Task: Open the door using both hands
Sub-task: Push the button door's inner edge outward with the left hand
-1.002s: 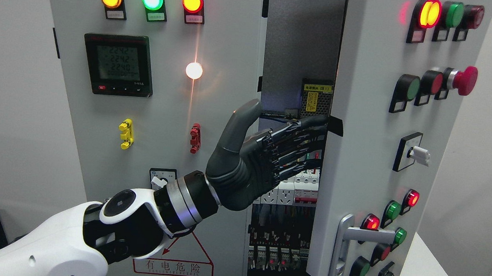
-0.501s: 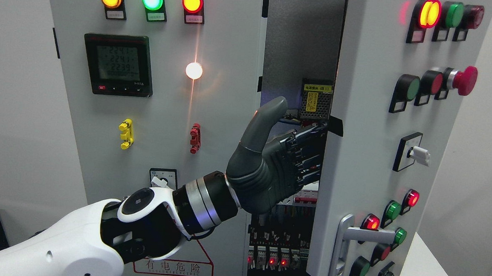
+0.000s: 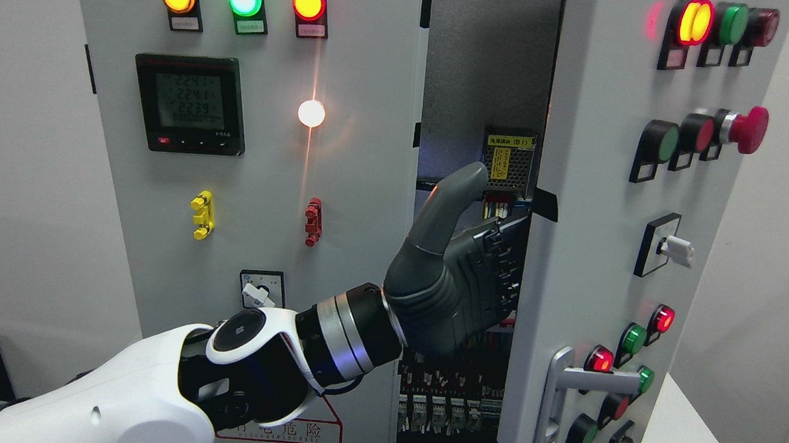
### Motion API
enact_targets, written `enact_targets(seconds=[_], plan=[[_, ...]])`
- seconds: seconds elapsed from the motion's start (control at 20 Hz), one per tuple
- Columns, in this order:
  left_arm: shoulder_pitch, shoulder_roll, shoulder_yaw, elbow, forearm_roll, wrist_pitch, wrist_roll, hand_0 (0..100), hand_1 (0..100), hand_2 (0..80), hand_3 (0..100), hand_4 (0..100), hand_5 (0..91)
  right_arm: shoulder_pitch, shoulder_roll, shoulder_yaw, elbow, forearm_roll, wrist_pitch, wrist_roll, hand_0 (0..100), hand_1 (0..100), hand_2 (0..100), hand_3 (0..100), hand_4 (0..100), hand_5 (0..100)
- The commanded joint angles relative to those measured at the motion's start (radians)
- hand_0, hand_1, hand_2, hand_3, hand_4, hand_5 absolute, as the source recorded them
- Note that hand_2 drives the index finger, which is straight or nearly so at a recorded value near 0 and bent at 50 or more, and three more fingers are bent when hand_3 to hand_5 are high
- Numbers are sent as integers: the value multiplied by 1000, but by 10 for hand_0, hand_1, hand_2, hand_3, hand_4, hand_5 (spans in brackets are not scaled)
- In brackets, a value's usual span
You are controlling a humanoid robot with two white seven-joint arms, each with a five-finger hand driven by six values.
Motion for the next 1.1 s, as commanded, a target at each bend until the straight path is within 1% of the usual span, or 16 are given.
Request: enact_targets(seconds=[0.0,0.25,0.45,1.05], plan=[[1,-52,-10,-7,1,-6,0,0,0,0,0,0,0,0,0,0,0,0,1,0,0,0,0,0,0,0],[1,-98,-19,-5,1,-4,0,0,0,0,0,0,0,0,0,0,0,0,1,0,0,0,0,0,0,0],[1,-129,-55,-1,-2,-4,0,0,0,0,0,0,0,0,0,0,0,0,1,0,0,0,0,0,0,0],[-1,-259,-59,35,-8,-1,2,0,0,0,0,0,0,0,0,0,0,0,1,0,0,0,0,0,0,0]])
